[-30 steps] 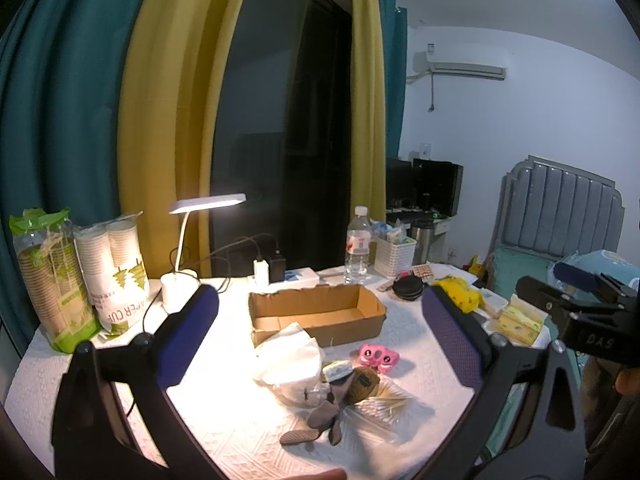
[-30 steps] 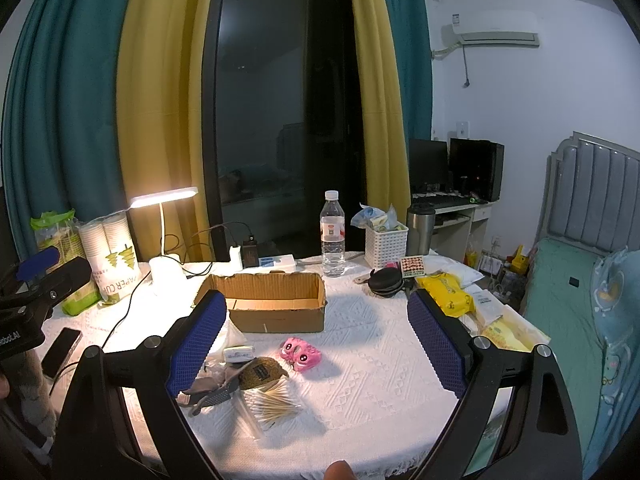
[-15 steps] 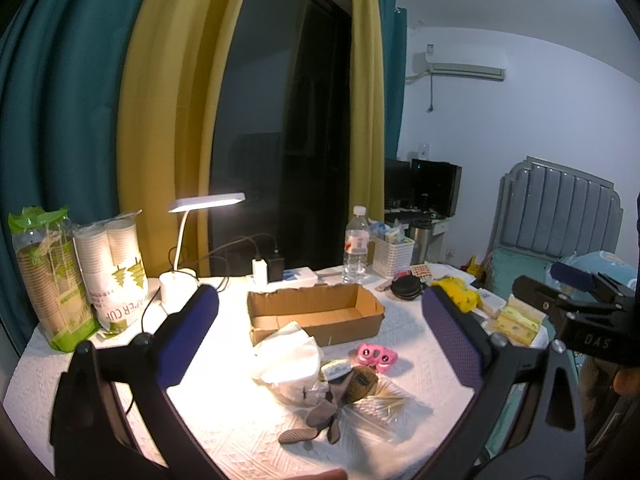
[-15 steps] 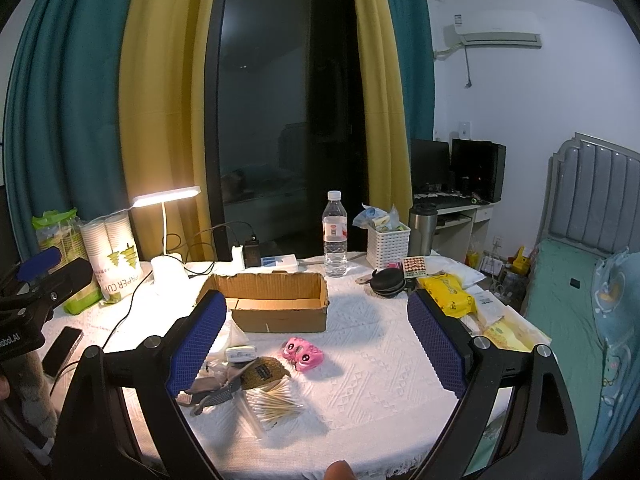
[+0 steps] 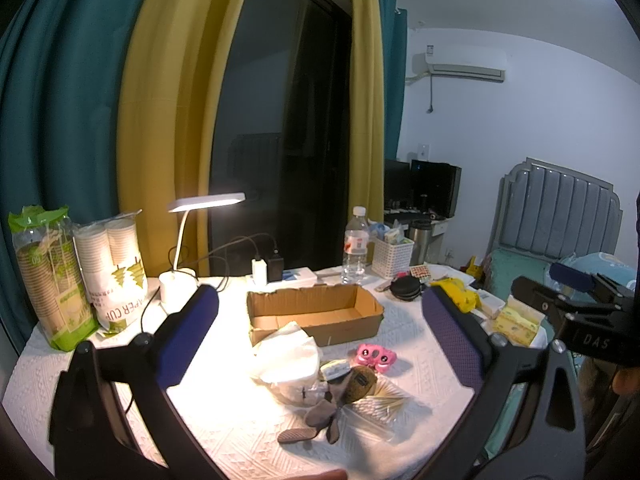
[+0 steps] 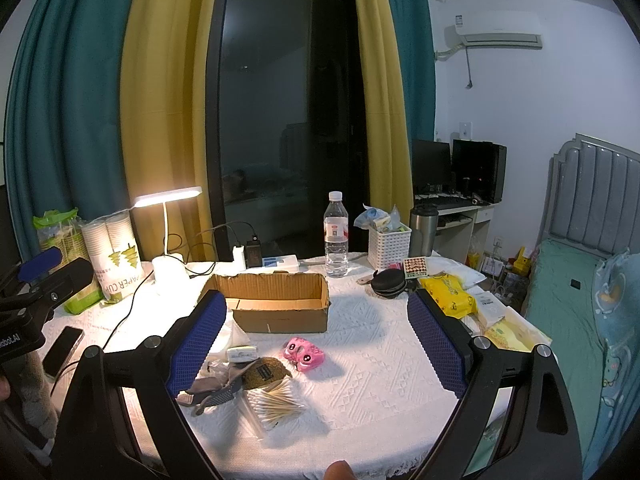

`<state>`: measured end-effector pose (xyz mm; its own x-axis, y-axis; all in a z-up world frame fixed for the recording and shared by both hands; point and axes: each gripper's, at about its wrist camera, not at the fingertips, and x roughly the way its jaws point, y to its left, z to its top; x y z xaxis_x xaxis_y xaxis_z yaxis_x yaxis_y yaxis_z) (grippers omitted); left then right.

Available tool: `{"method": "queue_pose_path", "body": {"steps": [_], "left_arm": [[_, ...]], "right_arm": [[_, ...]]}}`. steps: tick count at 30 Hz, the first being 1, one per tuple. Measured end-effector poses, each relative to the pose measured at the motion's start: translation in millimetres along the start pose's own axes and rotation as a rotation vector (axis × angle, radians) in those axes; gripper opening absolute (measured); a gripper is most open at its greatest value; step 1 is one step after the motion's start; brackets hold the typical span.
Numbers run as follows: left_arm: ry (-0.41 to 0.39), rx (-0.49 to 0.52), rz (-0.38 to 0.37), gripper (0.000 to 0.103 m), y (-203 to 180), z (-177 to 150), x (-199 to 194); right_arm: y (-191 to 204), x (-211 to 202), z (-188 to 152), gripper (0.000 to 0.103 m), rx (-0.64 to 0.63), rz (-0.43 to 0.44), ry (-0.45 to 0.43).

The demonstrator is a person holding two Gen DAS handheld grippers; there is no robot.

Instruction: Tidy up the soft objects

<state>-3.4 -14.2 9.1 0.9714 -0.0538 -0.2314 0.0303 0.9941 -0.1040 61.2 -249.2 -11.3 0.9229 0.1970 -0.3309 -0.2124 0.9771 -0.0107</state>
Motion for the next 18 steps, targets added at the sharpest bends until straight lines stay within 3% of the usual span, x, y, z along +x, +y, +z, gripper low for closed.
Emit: {"method": "queue_pose_path", "body": {"steps": [9,18], "left_arm": [[0.008,-0.008,0.0,0.102,-0.9,-4.8,2.5],[0.126,-0.027,0.019,0.102,15.7,-33.8,43.2]], "right_arm": [[2.7,3.5,-2.5,0.094,-0.002,0.006,0.01],[4.5,41.6,-16.8,0.094,0.002,0.02,0.078]]}}
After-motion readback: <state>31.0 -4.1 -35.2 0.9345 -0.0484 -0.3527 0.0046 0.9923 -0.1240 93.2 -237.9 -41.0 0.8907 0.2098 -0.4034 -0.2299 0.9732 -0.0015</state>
